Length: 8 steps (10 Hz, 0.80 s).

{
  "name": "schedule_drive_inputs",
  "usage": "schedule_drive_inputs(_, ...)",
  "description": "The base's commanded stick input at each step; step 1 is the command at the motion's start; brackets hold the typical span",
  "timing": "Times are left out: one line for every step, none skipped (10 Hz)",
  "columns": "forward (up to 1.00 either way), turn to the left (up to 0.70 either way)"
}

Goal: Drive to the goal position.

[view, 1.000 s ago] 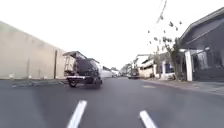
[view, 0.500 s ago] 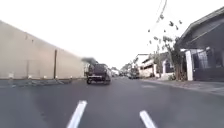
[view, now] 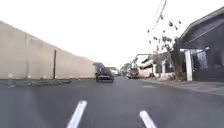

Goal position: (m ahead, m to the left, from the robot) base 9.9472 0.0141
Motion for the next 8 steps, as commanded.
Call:
schedule_drive_inputs(0.0, -0.7)
schedule_drive_inputs(0.14, -0.63)
schedule_drive_inputs(0.4, -0.5)
schedule_drive_inputs(0.66, -0.37)
schedule_drive_inputs(0.7, 0.0)
schedule_drive_inputs(0.7, 0.0)
schedule_drive_inputs(0.7, 0.0)
schedule_drive_inputs(0.7, 0.0)
